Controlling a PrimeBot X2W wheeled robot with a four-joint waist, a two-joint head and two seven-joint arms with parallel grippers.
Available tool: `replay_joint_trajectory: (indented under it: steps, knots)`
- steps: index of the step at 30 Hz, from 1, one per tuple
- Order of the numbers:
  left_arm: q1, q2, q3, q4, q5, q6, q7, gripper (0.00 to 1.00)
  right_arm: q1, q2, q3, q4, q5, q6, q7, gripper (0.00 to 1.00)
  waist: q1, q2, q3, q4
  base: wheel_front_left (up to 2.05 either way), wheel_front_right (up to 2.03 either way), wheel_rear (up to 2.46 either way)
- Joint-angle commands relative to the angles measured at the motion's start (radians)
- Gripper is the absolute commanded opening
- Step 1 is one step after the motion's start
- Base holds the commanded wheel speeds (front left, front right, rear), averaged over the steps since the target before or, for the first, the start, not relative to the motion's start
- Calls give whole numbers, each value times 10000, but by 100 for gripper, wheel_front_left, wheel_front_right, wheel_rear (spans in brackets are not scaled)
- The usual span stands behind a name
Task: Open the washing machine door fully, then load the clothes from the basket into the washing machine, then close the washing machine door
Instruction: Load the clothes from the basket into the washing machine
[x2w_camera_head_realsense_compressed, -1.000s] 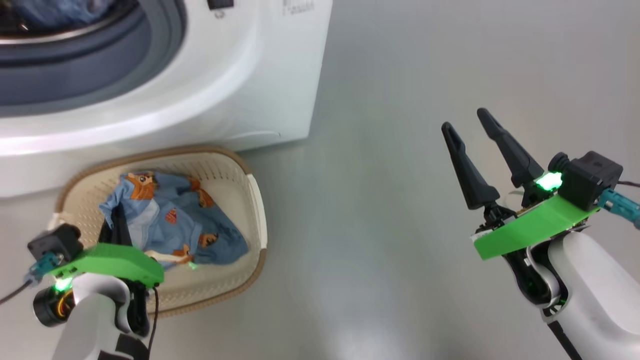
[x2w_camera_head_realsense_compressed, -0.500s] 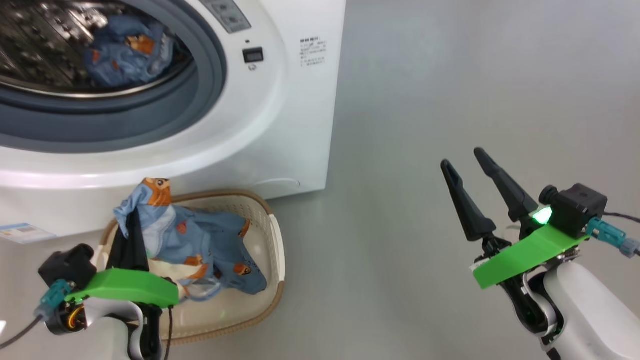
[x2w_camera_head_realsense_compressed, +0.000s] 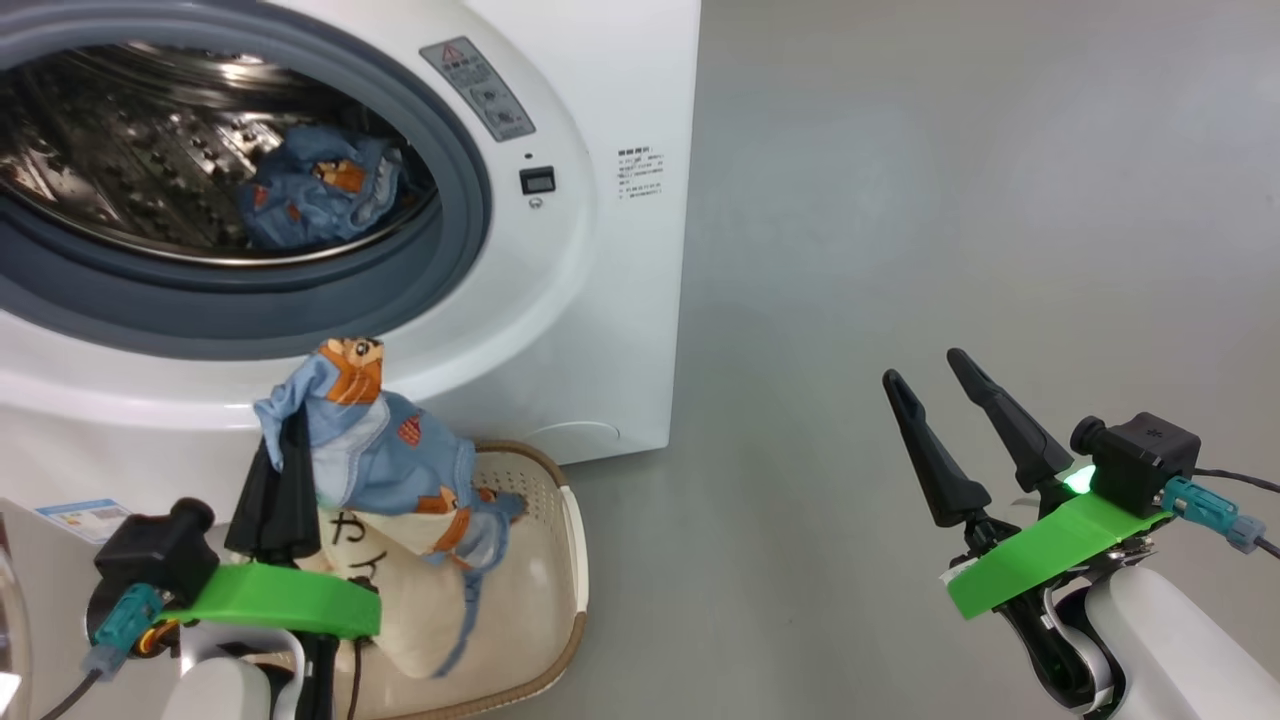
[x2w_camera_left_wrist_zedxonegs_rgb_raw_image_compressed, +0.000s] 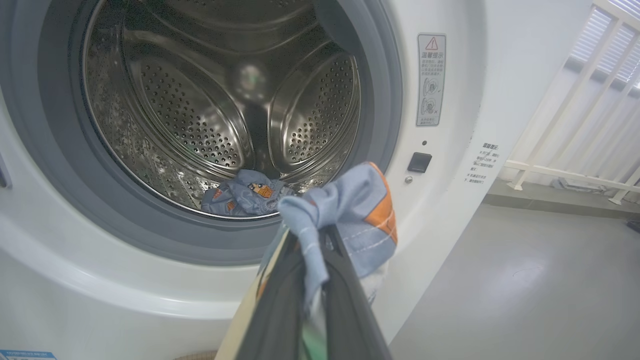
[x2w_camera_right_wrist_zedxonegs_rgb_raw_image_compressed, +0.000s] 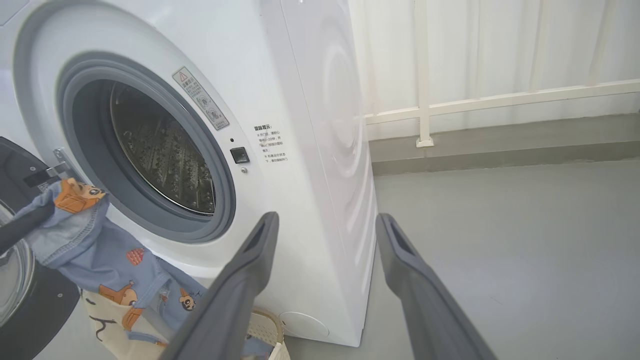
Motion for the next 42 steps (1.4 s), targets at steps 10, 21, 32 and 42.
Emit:
replay_joint_trajectory:
  steps: [10, 21, 32, 42]
  knots:
    - [507, 298, 75, -1623, 241, 415, 439, 0, 196, -160, 105, -201, -40, 58, -78, 100, 0, 0, -244, 85, 0, 0, 0]
    - [-118, 562, 173, -1975, 230, 563, 534, 0, 68, -283, 192, -254, 0, 58, -78, 100, 0, 0, -86, 14, 0, 0, 0]
    - [-1920, 1276, 711, -1149, -197, 576, 1341, 0, -159, -314, 241, -408, 38, 58, -78, 100, 0, 0, 622, -239, 0, 0, 0]
    - [-4313, 2003, 983, 2122, -548, 347, 1517, 0, -681, -528, 162, -732, 138, 58, -78, 100, 0, 0, 2230, -711, 0, 0, 0]
